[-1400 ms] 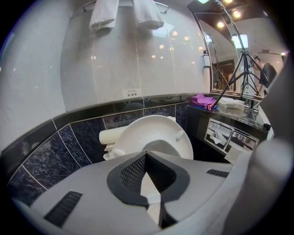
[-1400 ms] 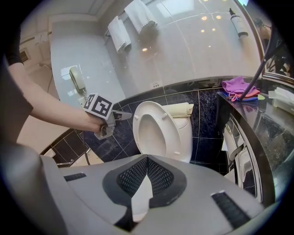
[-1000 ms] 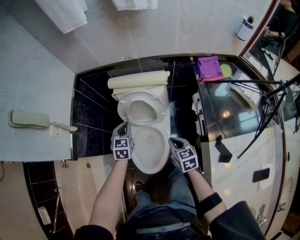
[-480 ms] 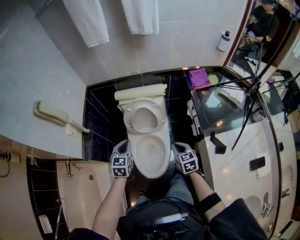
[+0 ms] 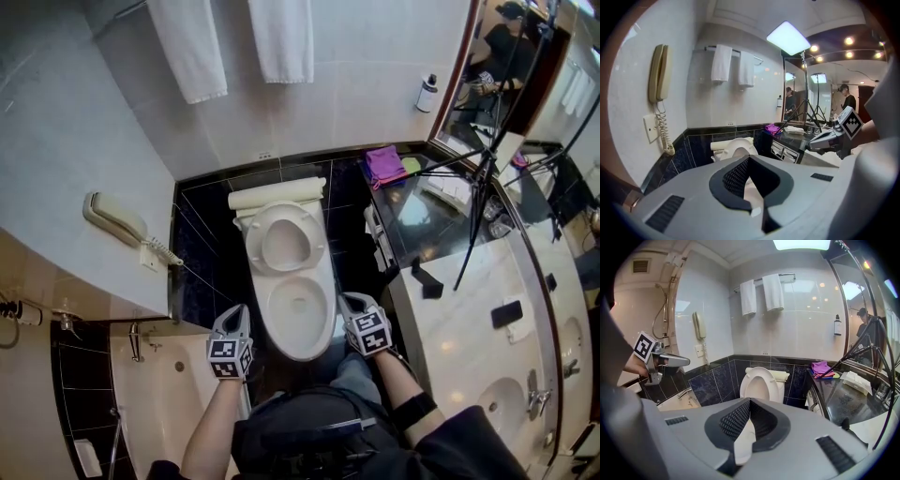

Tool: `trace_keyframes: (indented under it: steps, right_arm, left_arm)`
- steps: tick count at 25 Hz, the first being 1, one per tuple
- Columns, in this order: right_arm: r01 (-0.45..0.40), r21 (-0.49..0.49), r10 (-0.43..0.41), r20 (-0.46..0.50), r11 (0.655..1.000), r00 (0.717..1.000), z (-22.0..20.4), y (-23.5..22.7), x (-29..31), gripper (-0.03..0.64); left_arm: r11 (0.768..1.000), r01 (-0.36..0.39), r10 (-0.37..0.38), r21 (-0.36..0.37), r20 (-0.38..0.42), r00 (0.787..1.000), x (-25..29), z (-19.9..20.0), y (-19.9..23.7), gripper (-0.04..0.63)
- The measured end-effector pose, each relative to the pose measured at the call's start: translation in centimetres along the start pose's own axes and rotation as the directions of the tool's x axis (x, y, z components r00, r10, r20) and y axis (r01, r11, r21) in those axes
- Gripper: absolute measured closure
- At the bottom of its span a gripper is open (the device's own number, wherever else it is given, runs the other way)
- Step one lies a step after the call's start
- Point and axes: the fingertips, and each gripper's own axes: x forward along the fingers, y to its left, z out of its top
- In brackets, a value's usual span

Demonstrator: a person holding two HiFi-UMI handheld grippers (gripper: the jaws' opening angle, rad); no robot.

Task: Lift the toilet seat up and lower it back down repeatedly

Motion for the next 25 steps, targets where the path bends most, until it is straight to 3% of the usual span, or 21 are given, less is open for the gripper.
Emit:
trace_keyframes:
  steps: [12, 21, 25]
  right_arm:
    - [0.014, 0.016, -0.013, -0.023, 1.000, 1.000, -1.2, 0.9, -2.0, 0.604]
    - [0.065, -0.054, -0.067, -0.032, 0.996, 0.997, 0.1, -2.2, -0.2, 0.592]
    - [0.039, -0.108, -0.044, -0.045, 0.993, 0.998, 2.0, -4.1, 2.5, 0.501]
  left_arm:
    - [1.000, 0.004, -0.004, 0.018, 0.004, 1.000, -1.9, -1.4, -1.0, 0.601]
    - [1.000, 0.013, -0.013, 0.004, -0.013, 1.000, -0.1, -1.4, -1.9, 0.600]
    - [1.000, 0.004, -0.004, -0.005, -0.017, 1.000, 2.1, -0.8, -1.6, 0.600]
